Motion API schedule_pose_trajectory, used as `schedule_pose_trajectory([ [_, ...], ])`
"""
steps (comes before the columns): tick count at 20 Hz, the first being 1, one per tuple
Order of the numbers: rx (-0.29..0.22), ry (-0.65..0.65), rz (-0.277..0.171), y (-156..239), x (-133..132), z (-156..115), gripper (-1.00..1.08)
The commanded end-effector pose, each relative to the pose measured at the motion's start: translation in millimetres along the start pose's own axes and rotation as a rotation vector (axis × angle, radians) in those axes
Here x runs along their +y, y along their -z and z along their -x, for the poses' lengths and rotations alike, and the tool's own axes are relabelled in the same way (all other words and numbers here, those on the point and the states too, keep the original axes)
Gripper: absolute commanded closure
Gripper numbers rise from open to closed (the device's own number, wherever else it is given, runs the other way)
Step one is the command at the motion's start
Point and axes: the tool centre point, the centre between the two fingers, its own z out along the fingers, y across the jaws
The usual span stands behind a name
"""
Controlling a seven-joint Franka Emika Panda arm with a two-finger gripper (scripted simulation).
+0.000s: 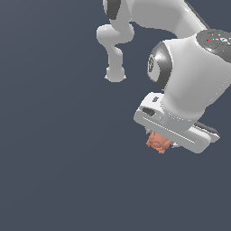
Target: Pick up the object and move it to a goal position.
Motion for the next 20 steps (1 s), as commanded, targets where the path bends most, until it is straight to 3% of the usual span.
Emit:
schedule_pose_trajectory([
  [1, 0.000, 0.000, 0.001, 12, -7, 0, 1.08],
  [20, -0.001, 0.000, 0.000, 56, -36, -4, 1.08],
])
